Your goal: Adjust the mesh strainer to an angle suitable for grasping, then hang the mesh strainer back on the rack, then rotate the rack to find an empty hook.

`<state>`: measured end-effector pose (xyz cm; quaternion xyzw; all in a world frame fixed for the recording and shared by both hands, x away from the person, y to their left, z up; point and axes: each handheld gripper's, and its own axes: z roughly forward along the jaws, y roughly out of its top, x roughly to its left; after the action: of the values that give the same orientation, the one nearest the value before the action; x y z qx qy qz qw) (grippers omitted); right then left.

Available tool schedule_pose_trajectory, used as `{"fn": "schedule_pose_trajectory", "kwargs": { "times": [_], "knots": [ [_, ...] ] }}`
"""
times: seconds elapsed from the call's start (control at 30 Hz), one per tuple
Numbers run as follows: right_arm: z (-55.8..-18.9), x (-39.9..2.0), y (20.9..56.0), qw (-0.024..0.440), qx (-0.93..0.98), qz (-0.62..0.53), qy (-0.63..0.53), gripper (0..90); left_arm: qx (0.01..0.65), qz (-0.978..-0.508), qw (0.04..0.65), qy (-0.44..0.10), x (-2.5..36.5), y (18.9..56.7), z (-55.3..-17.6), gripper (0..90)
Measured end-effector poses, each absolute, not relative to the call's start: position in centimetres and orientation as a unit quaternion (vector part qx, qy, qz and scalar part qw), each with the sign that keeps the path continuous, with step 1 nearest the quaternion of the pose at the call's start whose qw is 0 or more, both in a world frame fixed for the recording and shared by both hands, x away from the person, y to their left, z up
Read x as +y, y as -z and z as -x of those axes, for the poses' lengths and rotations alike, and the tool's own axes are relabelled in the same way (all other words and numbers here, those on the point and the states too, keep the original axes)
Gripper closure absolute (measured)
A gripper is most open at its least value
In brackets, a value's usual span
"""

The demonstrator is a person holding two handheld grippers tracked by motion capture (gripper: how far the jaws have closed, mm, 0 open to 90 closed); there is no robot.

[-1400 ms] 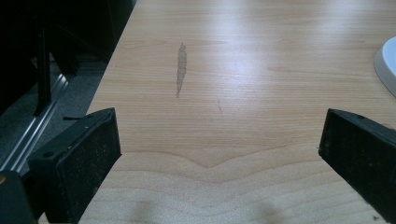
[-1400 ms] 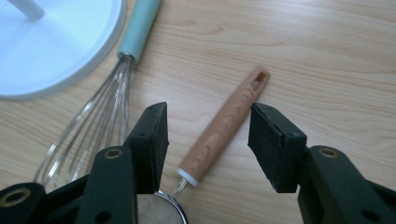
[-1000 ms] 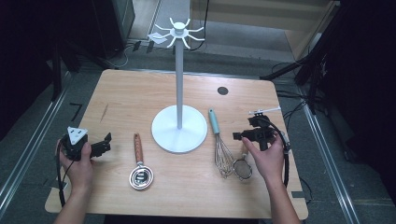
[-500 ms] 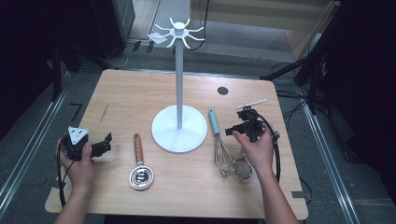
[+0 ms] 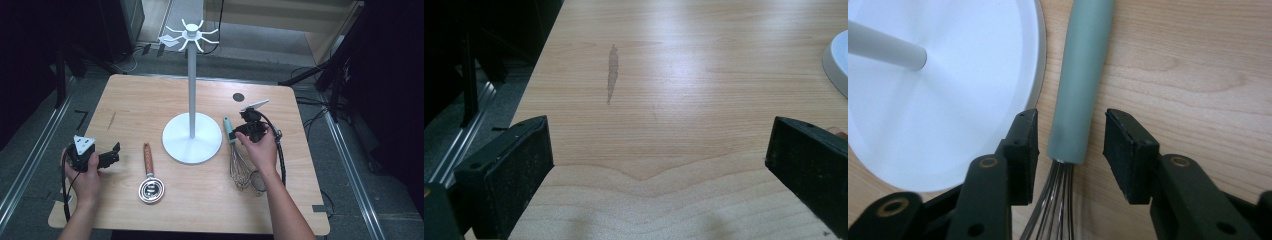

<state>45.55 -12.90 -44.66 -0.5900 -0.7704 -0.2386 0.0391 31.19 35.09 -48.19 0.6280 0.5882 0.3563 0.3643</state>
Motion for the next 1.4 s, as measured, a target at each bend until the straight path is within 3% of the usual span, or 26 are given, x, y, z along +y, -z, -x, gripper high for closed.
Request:
{"fn": "schedule_pose_trajectory", "kwargs": {
  "times": [0.37, 0.7, 0.87, 1.03, 1.4],
  "knots": [
    [-47.2, -11.4, 45.9, 0.05, -0.771, 0.602, 0.201, 64.2, 0.586, -0.627, 0.366, -0.359, 35.1, 48.2, -31.2, 0.0],
    [-47.2, -10.7, 46.5, 0.033, -0.773, 0.606, 0.184, 66.3, 0.587, -0.629, 0.364, -0.358, 35.0, 48.2, -31.2, 0.0],
    [-46.8, -9.7, 46.3, -0.002, -0.775, 0.611, 0.163, 68.8, 0.586, -0.631, 0.362, -0.358, 35.0, 48.2, -31.2, 0.0],
    [-47.1, -10.1, 46.4, 0.014, -0.765, 0.621, 0.171, 70.3, 0.584, -0.633, 0.362, -0.356, 35.0, 48.2, -31.2, 0.0],
    [-46.9, -9.3, 46.3, -0.011, -0.77, 0.618, 0.159, 71.1, 0.583, -0.636, 0.361, -0.354, 35.0, 48.2, -31.2, 0.0]
  ]
}}
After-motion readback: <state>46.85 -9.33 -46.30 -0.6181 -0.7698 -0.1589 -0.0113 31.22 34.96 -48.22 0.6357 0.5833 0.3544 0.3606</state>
